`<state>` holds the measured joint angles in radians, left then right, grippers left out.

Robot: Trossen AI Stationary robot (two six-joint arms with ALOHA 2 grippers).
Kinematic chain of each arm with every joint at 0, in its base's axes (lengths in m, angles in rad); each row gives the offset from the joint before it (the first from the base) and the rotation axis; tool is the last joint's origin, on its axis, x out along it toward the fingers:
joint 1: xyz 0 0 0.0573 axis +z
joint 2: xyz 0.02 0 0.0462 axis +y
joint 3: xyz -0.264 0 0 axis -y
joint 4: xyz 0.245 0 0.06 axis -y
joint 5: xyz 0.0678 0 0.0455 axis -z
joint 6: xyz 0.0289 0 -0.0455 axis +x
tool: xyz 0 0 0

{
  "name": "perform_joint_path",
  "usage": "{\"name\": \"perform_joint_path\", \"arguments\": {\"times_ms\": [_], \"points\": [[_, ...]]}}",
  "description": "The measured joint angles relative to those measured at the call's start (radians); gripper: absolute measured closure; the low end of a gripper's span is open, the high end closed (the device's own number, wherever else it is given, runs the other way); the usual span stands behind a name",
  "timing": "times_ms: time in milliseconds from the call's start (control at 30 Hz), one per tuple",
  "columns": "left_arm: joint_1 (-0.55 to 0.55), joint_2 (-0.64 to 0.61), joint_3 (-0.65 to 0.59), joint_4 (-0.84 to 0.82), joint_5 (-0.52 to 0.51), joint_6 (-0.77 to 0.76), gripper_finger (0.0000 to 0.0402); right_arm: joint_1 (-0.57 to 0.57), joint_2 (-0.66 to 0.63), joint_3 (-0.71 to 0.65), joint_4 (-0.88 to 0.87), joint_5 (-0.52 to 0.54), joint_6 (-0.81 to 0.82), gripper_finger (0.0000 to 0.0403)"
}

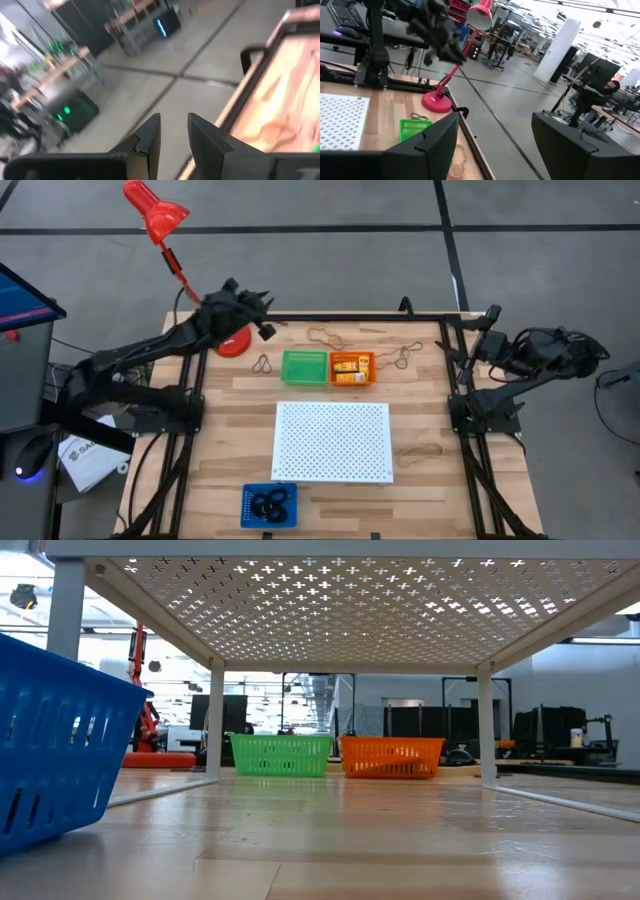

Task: Pick & Place Office Desk Supplies
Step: Put the violet rubber band into the green bin

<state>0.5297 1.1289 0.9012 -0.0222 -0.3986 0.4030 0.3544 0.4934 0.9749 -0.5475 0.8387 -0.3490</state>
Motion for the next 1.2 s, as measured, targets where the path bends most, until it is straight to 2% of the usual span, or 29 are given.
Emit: {"name": "perform_joint_path", "arguments": {"times_ms": [200, 367, 533, 667, 933, 1100, 1200], "points": [[0.162, 0.121, 0.000, -0.088, 0.111, -0.103, 0.0314, -0.011, 0.005, 0.000, 0.018, 0.000, 0.022, 0.0154], [0.251, 0.180, 0.000, -0.254, 0.247, -0.234, 0.0314, -0.011, 0.005, -0.001, 0.093, -0.001, 0.021, 0.0154], [0.245, 0.209, 0.000, -0.398, 0.296, -0.305, 0.0314, -0.011, 0.013, -0.001, 0.138, -0.001, 0.004, 0.0154], [0.206, 0.223, 0.000, -0.523, 0.380, -0.321, 0.0314, -0.010, 0.024, 0.000, 0.143, -0.002, 0.016, 0.0154], [0.172, 0.223, -0.002, -0.641, 0.413, -0.413, 0.0314, -0.008, 0.065, 0.000, 0.187, -0.007, 0.002, 0.0154], [0.175, 0.222, -0.082, -0.599, 0.541, -0.450, 0.0314, -0.008, 0.083, -0.001, 0.184, -0.031, 0.001, 0.0154], [0.174, 0.222, -0.128, -0.544, 0.555, -0.519, 0.0314, -0.008, 0.087, -0.001, 0.185, -0.048, -0.002, 0.0154]]}}
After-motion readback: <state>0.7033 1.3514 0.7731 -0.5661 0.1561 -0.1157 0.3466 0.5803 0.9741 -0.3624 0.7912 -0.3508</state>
